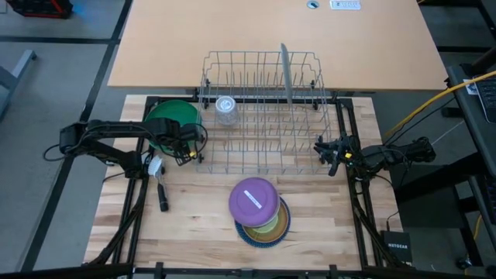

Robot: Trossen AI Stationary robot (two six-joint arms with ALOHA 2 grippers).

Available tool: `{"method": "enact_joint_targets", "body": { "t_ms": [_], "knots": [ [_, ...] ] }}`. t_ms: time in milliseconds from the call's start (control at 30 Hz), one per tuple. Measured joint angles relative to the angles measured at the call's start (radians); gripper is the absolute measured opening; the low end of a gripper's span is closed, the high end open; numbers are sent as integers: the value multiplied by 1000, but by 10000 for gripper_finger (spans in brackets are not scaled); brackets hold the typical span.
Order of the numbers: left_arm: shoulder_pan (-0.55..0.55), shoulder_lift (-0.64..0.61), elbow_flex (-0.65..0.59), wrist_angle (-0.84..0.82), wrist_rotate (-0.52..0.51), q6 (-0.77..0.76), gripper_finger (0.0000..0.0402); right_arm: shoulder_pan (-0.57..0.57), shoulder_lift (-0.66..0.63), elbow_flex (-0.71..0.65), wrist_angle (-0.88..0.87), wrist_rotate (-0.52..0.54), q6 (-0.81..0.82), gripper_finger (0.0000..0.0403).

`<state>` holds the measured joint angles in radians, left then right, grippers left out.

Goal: Sort dishes
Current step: Put the top dark green plate in the dish rack

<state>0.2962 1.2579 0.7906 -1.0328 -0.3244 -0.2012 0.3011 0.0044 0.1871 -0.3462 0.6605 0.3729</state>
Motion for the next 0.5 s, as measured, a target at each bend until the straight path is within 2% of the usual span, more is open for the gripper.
{"method": "enact_joint_targets", "body": {
  "t_ms": [267,500],
  "knots": [
    [0,27,0,3,0,0,186,0,0,0,-2,0,0,88],
    [0,27,0,5,0,14,144,0,0,0,-2,0,0,88]
  ]
}}
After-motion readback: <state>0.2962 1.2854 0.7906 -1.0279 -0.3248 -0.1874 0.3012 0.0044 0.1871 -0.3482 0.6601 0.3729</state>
